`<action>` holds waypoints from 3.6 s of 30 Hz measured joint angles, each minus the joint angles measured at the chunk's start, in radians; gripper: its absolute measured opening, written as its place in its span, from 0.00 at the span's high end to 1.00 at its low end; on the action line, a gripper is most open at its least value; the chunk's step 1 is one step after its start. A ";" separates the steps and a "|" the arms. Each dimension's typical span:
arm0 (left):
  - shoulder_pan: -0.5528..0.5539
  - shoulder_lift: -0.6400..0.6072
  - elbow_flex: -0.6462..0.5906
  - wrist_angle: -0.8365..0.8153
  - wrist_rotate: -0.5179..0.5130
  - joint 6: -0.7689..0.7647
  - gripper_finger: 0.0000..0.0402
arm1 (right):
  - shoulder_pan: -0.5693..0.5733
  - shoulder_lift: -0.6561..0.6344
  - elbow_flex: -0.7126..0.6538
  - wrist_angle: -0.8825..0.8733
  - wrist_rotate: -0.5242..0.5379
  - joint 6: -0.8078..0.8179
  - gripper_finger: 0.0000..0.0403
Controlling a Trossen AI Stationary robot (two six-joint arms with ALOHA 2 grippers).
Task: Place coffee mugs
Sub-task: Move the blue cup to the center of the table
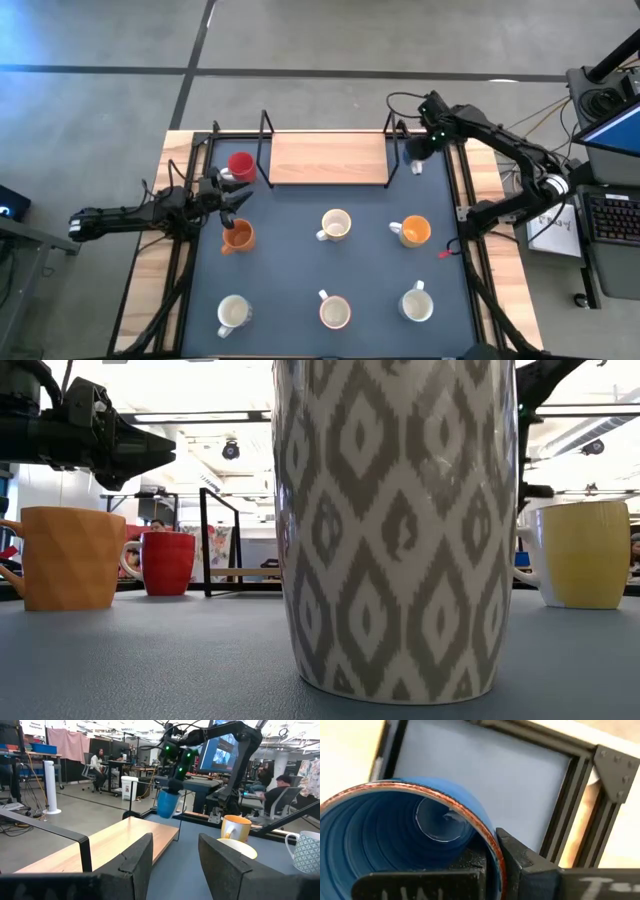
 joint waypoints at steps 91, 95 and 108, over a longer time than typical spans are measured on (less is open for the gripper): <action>0.000 0.000 0.000 0.000 0.000 0.000 0.65 | 0.745 0.145 0.111 0.190 -0.129 0.032 0.97; 0.000 0.000 0.000 0.000 0.000 0.000 0.65 | 0.747 0.176 0.113 0.192 -0.103 0.026 0.97; 0.000 0.001 0.000 0.000 0.000 0.000 0.65 | 0.791 0.226 0.167 0.145 -0.014 0.031 0.97</action>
